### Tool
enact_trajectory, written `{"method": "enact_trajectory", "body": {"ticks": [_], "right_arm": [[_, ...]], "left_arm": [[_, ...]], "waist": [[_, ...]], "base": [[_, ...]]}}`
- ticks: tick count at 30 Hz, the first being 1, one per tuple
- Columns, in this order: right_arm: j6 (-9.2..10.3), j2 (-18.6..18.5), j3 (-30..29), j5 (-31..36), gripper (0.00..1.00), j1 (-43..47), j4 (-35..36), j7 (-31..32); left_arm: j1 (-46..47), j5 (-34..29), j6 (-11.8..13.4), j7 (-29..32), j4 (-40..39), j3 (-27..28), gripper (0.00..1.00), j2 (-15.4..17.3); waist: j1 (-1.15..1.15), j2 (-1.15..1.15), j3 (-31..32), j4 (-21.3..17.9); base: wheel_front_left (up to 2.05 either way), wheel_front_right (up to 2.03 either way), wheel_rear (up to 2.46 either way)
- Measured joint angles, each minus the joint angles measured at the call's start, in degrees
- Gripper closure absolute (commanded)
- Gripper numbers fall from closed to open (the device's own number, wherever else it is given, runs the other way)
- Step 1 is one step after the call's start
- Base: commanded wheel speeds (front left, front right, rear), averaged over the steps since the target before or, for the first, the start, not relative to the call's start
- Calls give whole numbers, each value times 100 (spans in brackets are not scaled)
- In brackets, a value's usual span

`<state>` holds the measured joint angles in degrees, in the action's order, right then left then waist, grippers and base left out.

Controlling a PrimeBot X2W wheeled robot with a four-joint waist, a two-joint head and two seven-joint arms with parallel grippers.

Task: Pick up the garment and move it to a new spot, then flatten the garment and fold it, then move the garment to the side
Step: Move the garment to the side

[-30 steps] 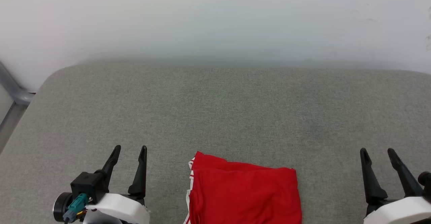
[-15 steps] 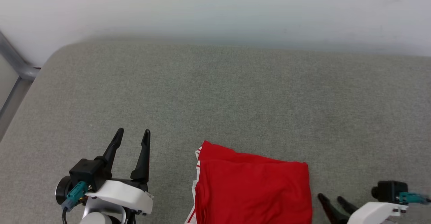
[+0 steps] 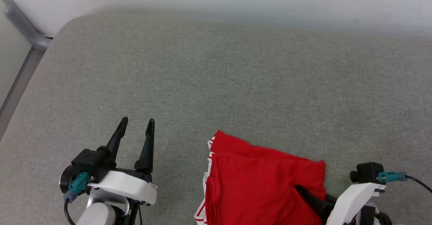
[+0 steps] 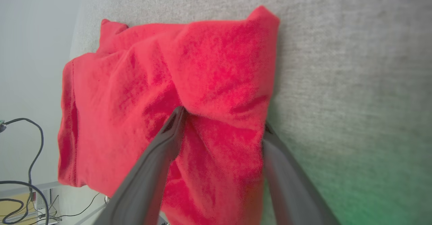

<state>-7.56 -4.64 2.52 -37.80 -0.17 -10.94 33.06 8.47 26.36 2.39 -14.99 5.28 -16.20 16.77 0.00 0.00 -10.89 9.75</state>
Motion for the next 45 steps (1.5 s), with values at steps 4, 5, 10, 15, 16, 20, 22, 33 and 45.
{"method": "enact_trajectory", "body": {"ticks": [4,5,10,15,16,20,22,33,45], "right_arm": [[2,4,116,-166,100,-86,-62,32],[2,8,164,-187,100,-98,-36,31],[5,-149,327,-87,100,-106,182,13],[5,-453,348,556,100,-98,397,-14],[5,-501,322,672,100,-94,422,33],[5,-636,70,1111,100,-49,548,137],[5,-721,-77,1328,100,-36,603,196],[5,-739,-771,1712,100,-728,728,221],[3,-1102,-1916,2560,100,-2367,-123,-320]], "left_arm": [[2,-57,-66,0,66,41,0,-71],[1,-73,-74,0,82,57,0,-78],[-35,-160,-89,0,118,97,0,-83],[-178,-218,-79,-1,57,97,0,-65],[-202,-233,-67,0,44,94,0,-59],[-283,-247,-36,7,-46,68,0,-23],[-307,-255,-24,20,-90,53,0,0],[-65,-345,-5,71,-553,80,0,221],[791,-582,-241,343,-1233,-13,0,576]], "waist": [[0,0,-2,36],[0,0,19,34],[0,0,212,-33],[0,0,408,-247],[0,0,439,-307],[0,0,526,-606],[0,0,548,-779],[0,0,132,-2004],[1,0,-1277,-2488]], "base": [[0,0,0],[0,0,0],[0,0,0],[0,0,0],[0,0,0],[0,0,0],[0,0,0],[0,0,0],[0,0,0]]}}
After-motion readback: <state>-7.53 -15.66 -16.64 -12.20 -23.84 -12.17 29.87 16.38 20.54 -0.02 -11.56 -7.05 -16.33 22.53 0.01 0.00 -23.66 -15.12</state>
